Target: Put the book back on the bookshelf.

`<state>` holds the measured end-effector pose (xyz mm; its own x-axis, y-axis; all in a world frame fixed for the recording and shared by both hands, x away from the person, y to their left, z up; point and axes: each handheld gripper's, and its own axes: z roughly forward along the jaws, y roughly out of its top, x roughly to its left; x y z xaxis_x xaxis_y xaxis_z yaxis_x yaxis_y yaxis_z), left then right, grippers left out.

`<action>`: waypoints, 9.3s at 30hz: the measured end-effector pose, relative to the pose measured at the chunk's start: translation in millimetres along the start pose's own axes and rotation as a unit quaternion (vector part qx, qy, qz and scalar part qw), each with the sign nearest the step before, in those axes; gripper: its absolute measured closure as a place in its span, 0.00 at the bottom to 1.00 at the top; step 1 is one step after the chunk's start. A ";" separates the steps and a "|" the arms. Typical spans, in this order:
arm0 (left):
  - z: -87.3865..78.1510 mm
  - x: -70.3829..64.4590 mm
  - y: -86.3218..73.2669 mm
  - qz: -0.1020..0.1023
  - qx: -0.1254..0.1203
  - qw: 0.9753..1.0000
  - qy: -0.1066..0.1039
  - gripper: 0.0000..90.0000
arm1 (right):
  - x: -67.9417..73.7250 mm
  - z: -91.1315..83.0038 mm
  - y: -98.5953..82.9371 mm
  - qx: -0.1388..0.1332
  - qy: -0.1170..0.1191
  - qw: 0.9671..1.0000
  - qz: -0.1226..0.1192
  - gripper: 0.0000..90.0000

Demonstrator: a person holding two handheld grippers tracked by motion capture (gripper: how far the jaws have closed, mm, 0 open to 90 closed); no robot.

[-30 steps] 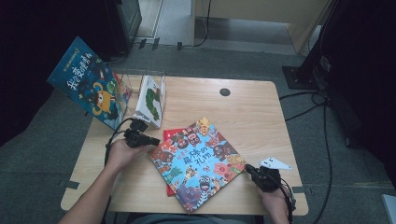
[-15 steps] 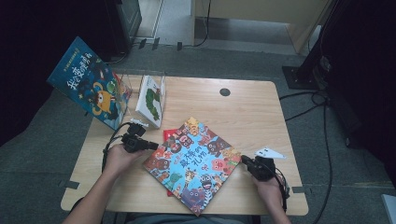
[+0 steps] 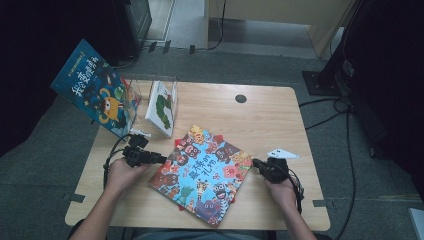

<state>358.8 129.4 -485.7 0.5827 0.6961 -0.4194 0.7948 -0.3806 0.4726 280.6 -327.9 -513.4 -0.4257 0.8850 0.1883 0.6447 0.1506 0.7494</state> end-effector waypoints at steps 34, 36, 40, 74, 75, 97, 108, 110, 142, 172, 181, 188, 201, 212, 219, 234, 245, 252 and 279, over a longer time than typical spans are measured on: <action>18.0 -0.2 10.7 -0.004 0.021 0.999 -0.035 0.43 | 28.1 -6.5 -8.4 -0.005 0.054 0.997 -0.062 1.00; 18.2 0.9 11.3 -0.006 0.021 0.999 -0.038 0.44 | 31.5 -7.8 -10.4 -0.004 0.059 0.996 -0.063 0.99; 18.9 1.5 13.4 -0.004 0.023 0.999 -0.038 0.44 | 36.8 -8.3 -13.9 0.001 0.068 0.995 -0.071 0.99; 13.6 -10.6 22.7 -0.061 0.043 0.997 -0.021 0.60 | 32.4 0.6 -11.4 0.001 0.090 0.994 -0.061 1.00; 8.7 -10.0 23.4 -0.069 0.033 0.996 -0.035 0.61 | 31.9 1.1 -11.6 0.003 0.091 0.994 -0.061 1.00; -25.1 -28.1 43.2 -0.097 0.026 0.984 -0.145 0.71 | 33.6 17.7 -3.8 0.000 0.095 0.993 -0.063 1.00; -22.1 -47.1 61.2 -0.081 0.049 0.977 -0.191 0.81 | 39.0 24.2 0.4 -0.010 0.098 0.992 -0.081 0.99; -29.2 -50.0 66.8 -0.074 0.050 0.978 -0.190 0.84 | 38.2 23.8 1.3 -0.018 0.100 0.991 -0.082 0.92; -138.2 -53.7 108.7 -0.012 0.143 0.989 -0.026 0.90 | 57.9 30.0 11.3 -0.013 0.130 0.983 -0.129 0.63; -264.2 11.3 54.2 -0.148 0.047 0.988 0.027 0.90 | 62.3 54.4 19.4 0.002 0.127 0.984 -0.127 0.43; -297.8 33.0 56.4 -0.184 0.037 0.980 0.059 0.90 | 62.1 54.6 19.5 0.004 0.128 0.984 -0.125 0.43; -324.5 43.1 66.7 -0.204 0.019 0.975 0.088 0.91 | 62.3 54.5 19.4 0.002 0.127 0.984 -0.128 0.43; -324.3 55.3 112.9 -0.221 0.014 0.968 0.115 0.91 | 62.4 54.6 19.4 0.003 0.127 0.984 -0.125 0.43; -312.1 59.0 147.0 -0.228 0.000 0.965 0.133 0.91 | 62.5 54.7 19.4 0.002 0.127 0.984 -0.126 0.43; -298.4 62.3 165.0 -0.229 -0.001 0.962 0.152 0.91 | 62.8 54.6 19.4 0.002 0.125 0.984 -0.127 0.43; -257.8 78.1 182.5 -0.228 0.013 0.959 0.168 0.90 | 63.2 53.3 18.2 0.001 0.124 0.985 -0.124 0.44; -231.8 91.6 178.1 -0.229 0.036 0.959 0.164 0.89 | 64.0 51.3 16.2 -0.001 0.124 0.984 -0.125 0.45; -232.0 91.1 177.7 -0.219 0.034 0.960 0.168 0.86 | 63.9 51.0 16.0 -0.001 0.125 0.984 -0.125 0.45; -286.2 60.6 159.1 -0.170 -0.052 0.977 0.114 0.70 | 61.6 48.5 16.9 0.004 0.122 0.985 -0.125 0.47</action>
<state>472.1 285.3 -214.0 0.2259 0.8935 -0.3882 0.9076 -0.0483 0.4169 296.1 -249.5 -520.0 -0.7115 0.6875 0.1457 0.5047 0.3555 0.7867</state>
